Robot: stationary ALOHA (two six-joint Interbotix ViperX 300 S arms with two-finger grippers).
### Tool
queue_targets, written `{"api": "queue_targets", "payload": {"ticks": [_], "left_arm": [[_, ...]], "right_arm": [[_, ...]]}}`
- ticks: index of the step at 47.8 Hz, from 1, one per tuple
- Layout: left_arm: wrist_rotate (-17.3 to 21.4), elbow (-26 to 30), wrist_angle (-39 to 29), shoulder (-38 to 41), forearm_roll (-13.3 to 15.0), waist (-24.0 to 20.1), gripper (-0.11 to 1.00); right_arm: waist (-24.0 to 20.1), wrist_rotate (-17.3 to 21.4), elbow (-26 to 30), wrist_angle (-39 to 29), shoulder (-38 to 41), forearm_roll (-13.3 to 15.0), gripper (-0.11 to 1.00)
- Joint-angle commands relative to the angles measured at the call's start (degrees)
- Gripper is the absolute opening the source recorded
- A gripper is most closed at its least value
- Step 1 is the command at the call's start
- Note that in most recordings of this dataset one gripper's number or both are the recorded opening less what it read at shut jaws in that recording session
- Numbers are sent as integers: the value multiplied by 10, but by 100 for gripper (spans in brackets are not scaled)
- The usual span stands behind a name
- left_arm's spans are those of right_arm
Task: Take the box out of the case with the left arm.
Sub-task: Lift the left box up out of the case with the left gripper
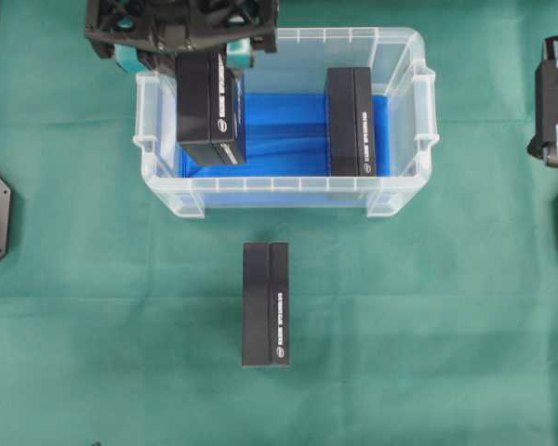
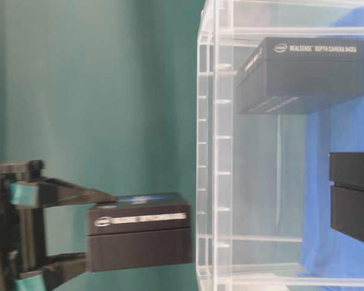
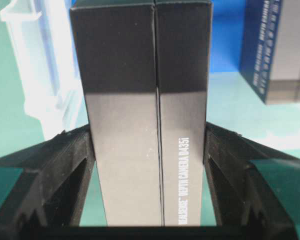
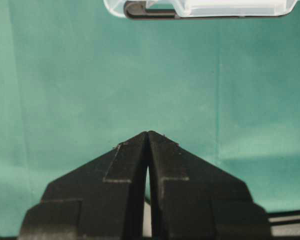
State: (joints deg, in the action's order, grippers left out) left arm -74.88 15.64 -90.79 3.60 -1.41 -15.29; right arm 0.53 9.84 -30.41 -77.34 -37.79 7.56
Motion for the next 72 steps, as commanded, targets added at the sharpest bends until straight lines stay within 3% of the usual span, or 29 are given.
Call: {"api": "queue_targets", "payload": {"ticks": [1,72], "left_arm": [[2,37,-16,-24,-2,-1,60],[1,43,-34,-24,-2,4,60]], "right_arm": [[0,2,5,3,-1,2,3],[0,2,5,3,-1,1,3]]}}
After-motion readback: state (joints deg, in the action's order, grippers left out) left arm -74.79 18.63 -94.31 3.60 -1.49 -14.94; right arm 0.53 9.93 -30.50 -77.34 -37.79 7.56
